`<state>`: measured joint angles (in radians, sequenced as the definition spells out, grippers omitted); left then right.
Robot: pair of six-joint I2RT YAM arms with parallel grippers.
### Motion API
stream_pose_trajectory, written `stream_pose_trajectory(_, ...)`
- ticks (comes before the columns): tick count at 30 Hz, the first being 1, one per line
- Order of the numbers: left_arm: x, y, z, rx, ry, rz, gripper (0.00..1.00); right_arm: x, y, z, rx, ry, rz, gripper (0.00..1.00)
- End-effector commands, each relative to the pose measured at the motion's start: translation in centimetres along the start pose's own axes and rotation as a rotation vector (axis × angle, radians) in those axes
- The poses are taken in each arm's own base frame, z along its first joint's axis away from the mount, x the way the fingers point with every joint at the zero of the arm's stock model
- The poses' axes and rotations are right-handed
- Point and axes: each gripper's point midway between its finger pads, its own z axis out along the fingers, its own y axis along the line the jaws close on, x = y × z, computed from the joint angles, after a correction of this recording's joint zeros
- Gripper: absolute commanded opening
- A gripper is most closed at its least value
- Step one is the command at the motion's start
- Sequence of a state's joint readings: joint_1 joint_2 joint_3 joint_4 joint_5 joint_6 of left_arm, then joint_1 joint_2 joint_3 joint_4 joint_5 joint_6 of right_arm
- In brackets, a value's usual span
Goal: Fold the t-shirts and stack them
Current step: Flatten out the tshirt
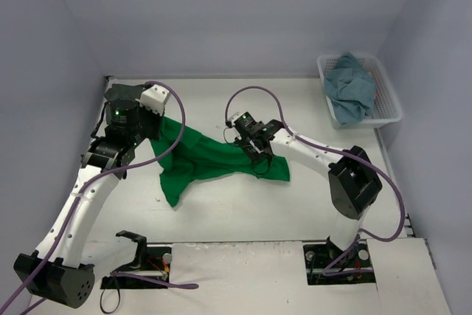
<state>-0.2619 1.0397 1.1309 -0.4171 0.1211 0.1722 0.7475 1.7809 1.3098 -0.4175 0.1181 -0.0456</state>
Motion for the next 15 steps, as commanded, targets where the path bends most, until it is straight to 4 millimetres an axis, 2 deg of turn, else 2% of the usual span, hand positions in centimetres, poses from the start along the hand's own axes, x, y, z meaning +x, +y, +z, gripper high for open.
stream_pose_trajectory(1,-2.6,1.0,-0.9,-0.044,-0.088,0.018,0.0,-2.7,-1.4,-4.2,0.03,-0.138,0.117,0.15)
stream_pose_trajectory(3,-2.6,1.1,-1.0,-0.048,-0.09,0.019,0.0,-2.5,-1.6,-5.0,0.023,-0.153,0.134,0.22)
stream_pose_trajectory(5,-2.7,1.2,-1.1,-0.051,-0.092,0.017,0.0,-1.8,-1.4,-5.1,0.007,-0.146,0.135,0.25)
stream_pose_trajectory(6,-2.7,1.2,-1.1,-0.053,-0.092,0.018,0.0,-1.6,-2.1,-5.4,0.008,-0.151,0.156,0.25)
stream_pose_trajectory(9,-2.7,1.3,-1.2,-0.052,-0.089,0.019,0.0,-0.7,-2.5,-5.6,-0.039,-0.144,0.19,0.24)
stream_pose_trajectory(15,-3.2,1.5,-1.5,-0.056,-0.091,0.024,0.0,1.7,-0.8,-5.4,-0.165,-0.099,0.191,0.28)
